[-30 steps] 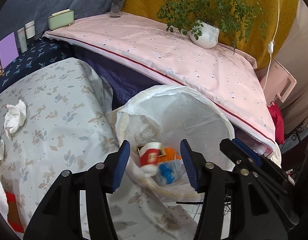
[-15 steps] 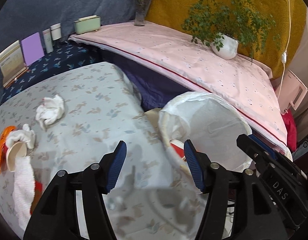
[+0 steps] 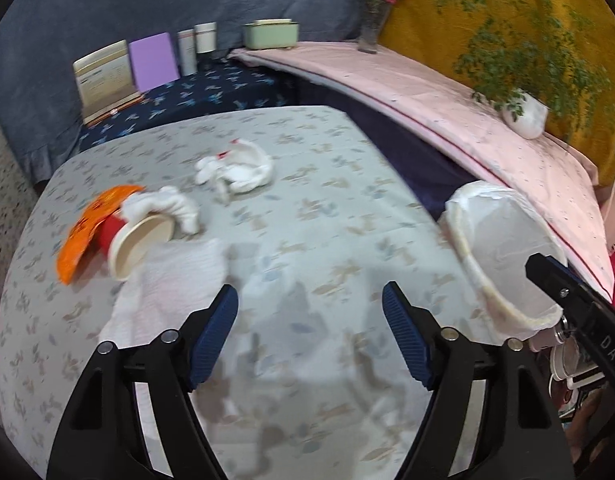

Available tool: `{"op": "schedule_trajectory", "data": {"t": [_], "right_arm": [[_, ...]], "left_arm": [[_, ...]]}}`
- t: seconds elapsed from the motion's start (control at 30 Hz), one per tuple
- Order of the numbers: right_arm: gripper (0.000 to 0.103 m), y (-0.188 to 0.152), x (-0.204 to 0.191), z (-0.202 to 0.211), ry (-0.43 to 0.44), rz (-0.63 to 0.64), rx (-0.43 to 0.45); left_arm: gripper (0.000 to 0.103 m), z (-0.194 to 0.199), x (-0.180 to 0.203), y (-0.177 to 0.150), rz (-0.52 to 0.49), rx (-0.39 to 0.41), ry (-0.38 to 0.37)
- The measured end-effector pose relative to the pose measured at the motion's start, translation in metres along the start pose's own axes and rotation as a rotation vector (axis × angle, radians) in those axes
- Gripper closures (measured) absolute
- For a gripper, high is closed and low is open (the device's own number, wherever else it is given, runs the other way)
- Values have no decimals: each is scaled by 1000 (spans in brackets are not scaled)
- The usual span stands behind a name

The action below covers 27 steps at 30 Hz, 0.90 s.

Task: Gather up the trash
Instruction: 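Move both grippers back over the remaining trash on the table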

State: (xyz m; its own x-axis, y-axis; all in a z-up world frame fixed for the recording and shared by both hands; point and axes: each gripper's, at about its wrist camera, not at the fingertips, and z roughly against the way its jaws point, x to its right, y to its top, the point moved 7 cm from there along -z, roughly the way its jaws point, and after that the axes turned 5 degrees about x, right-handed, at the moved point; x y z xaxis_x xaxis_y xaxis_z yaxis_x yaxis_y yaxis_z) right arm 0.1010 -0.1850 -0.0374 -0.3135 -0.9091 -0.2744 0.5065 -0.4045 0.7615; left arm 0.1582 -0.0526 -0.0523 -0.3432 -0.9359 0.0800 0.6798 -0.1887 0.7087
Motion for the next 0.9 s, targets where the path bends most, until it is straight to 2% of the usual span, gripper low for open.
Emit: {"op": "schedule_trajectory", "data": {"t": [0.1, 0.4, 0.43, 0.5, 0.53, 0.63, 0.67, 0.7, 0.8, 0.9], "right_arm": [[76, -6, -19, -3, 21, 21, -15], [76, -31, -64, -17, 68, 73, -76], [76, -34, -69, -20, 73, 80, -86], [76, -40, -78, -23, 82, 94, -100], [76, -42, -82, -25, 86, 99, -106], [76, -50, -98, -29, 103, 119, -127], [76, -52, -102, -31, 108, 126, -133], [76, -54, -107, -32, 114, 133, -138], [76, -62, -123, -36, 131, 155, -155], [76, -67, -138, -39, 147, 177, -168]], "left_arm": [[19, 3, -29, -12, 28, -4, 55], [20, -3, -76, -44, 58, -63, 119], [22, -3, -80, -45, 63, -63, 117], [38, -2, -85, -47, 76, -74, 94], [41, -2, -89, -48, 88, -83, 82], [59, -3, -97, -50, 112, -99, 57], [70, -2, -100, -51, 119, -105, 51], [77, -2, -103, -51, 127, -110, 43], [80, 5, -113, -51, 172, -102, -5], [83, 15, -122, -48, 193, -80, -16]]}}
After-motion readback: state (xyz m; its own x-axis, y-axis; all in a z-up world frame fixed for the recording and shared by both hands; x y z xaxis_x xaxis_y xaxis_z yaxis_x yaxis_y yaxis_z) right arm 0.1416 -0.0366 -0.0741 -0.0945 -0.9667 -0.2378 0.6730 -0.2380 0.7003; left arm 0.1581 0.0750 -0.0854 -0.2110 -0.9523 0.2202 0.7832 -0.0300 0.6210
